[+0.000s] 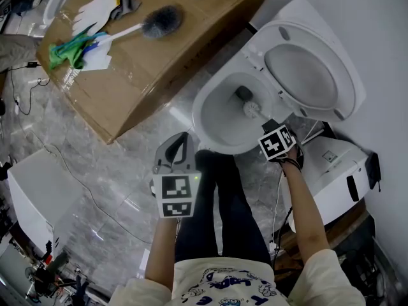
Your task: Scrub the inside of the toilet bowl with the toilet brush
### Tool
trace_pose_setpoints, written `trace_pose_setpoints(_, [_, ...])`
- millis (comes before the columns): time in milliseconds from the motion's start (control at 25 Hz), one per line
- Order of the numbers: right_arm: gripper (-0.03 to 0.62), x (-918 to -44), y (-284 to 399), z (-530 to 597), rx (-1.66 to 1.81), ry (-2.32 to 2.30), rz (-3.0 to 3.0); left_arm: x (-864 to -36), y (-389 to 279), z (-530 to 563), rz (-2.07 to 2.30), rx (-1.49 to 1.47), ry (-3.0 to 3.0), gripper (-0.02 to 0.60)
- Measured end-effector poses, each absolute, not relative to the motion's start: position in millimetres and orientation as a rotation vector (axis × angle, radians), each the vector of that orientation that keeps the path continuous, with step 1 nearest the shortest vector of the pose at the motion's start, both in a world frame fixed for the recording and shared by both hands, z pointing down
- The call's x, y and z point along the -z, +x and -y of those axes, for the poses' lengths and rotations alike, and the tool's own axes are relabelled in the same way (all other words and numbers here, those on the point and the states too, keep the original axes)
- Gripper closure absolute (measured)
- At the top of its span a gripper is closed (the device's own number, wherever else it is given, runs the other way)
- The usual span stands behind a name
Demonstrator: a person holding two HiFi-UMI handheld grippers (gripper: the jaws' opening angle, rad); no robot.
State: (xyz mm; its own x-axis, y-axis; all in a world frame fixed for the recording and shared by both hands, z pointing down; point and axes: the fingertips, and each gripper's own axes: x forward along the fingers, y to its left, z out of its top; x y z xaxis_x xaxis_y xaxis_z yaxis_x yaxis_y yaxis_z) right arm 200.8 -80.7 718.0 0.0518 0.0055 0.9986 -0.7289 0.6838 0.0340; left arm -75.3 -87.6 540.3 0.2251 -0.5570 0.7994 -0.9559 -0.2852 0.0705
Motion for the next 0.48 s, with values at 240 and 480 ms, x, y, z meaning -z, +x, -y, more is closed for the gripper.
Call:
trace_pose_setpoints(240, [0.427, -717, 206, 102, -0.465, 0.636, 1.42, -540, -77, 88, 1.4, -0.906, 1.926, 0.58])
trace_pose_setpoints(480, [0.428, -718, 199, 121, -0.434, 0.722, 1.449, -542, -80, 85, 1.405, -0.902, 1.913, 0.58])
